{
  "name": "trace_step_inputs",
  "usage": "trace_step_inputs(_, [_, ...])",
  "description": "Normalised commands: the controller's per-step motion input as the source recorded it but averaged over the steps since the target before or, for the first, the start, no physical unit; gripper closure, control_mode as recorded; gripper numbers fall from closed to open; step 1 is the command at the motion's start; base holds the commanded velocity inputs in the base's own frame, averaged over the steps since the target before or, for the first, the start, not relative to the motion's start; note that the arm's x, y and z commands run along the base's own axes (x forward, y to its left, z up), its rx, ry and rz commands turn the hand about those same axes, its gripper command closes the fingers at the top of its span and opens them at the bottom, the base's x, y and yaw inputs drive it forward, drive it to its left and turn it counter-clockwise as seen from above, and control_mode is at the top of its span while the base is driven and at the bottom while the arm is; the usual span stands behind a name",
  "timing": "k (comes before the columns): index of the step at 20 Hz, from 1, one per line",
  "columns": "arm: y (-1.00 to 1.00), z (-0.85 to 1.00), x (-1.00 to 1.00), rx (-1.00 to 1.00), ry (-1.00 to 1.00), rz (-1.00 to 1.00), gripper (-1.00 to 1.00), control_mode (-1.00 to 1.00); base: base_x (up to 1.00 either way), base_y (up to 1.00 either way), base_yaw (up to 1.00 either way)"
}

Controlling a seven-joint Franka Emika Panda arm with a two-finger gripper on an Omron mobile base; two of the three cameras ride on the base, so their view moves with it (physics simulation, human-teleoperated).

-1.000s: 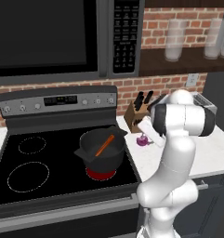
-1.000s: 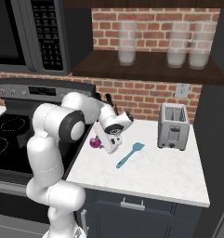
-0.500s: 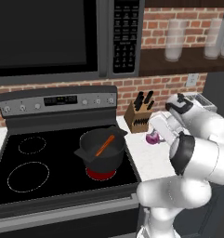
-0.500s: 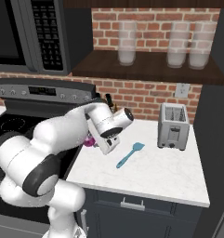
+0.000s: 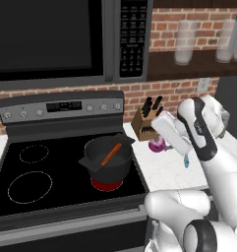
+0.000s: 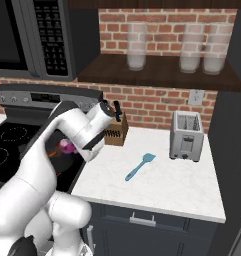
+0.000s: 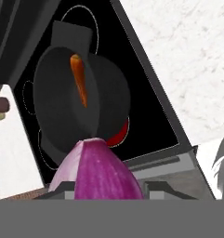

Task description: Put the carrot and onion in the pot. Retrieve the spatula and lightly stir the vegetables in the pot.

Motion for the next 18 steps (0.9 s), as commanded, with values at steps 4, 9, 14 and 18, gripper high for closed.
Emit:
trace_step_inputs(4, [0.99,0.04,0.0,-0.19,0.01,0.08,1.0,-1.0,0.0,0.0,0.0])
trace_step_inputs(9, [0.66,-0.07,0.13,-0.22,-0.01,0.05,1.0,-1.0,0.0,0.0,0.0])
trace_step_inputs(14, [0.2,-0.01,0.18,-0.19,-0.03,0.0,1.0,-1.0,0.0,0.0,0.0])
trace_step_inputs(18, [0.38,-0.23,0.35,-0.18,-0.01,0.04,1.0,-1.0,0.0,0.0,0.0])
